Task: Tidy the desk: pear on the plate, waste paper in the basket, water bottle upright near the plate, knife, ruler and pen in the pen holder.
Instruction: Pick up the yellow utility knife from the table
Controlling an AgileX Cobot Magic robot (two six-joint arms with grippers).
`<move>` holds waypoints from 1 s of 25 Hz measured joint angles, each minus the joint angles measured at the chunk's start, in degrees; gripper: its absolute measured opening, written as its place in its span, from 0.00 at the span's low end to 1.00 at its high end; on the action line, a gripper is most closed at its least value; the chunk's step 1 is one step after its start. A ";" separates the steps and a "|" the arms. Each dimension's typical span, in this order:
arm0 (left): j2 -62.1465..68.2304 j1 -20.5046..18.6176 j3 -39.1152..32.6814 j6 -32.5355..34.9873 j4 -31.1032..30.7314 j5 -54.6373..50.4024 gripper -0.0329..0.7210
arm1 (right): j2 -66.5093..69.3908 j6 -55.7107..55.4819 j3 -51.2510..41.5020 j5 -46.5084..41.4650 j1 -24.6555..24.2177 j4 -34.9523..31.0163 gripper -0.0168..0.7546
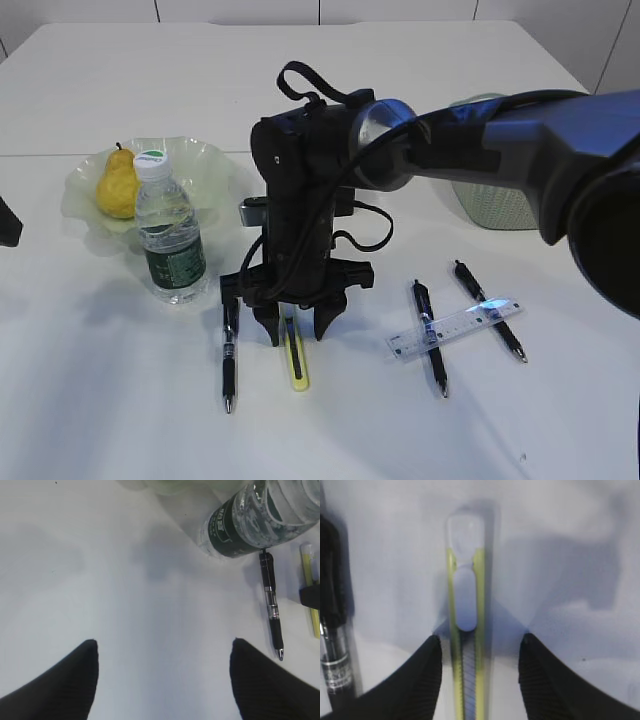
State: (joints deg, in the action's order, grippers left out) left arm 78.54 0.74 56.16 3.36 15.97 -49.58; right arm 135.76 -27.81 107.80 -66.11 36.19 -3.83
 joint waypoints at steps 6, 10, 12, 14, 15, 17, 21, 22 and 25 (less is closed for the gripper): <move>0.00 0.00 0.00 0.00 0.00 0.03 0.82 | 0.15 0.26 0.04 -0.48 0.00 -0.70 0.32; 0.00 0.00 0.00 0.00 0.00 0.13 0.82 | 0.15 0.63 0.04 -0.48 0.00 -0.89 0.21; 0.00 0.00 0.00 0.00 0.00 0.13 0.82 | 0.15 1.33 0.04 -0.48 0.00 -0.99 0.19; 0.00 0.00 0.00 0.00 0.00 0.13 0.82 | 0.15 1.88 0.13 -0.61 0.00 -1.13 0.18; 0.00 0.00 0.00 0.00 0.00 0.27 0.82 | 0.15 2.04 0.13 -0.61 0.00 -1.13 0.17; 0.00 0.00 0.00 0.00 0.00 0.26 0.82 | 0.15 3.05 0.17 -0.74 0.00 -1.17 0.16; 0.00 0.00 0.00 0.00 0.00 0.39 0.82 | -0.92 5.58 0.17 -0.88 0.00 -1.09 0.16; 0.00 0.00 0.00 0.00 0.00 0.39 0.82 | -1.56 5.81 0.17 -1.02 0.00 -0.46 0.16; 0.00 0.00 0.00 0.00 0.00 0.41 0.82 | -3.71 6.91 0.17 -1.78 0.00 2.34 0.16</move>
State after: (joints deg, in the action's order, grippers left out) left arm 78.54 0.74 56.16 3.36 15.97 -49.17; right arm 132.05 -20.90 107.97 -67.89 36.19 -1.49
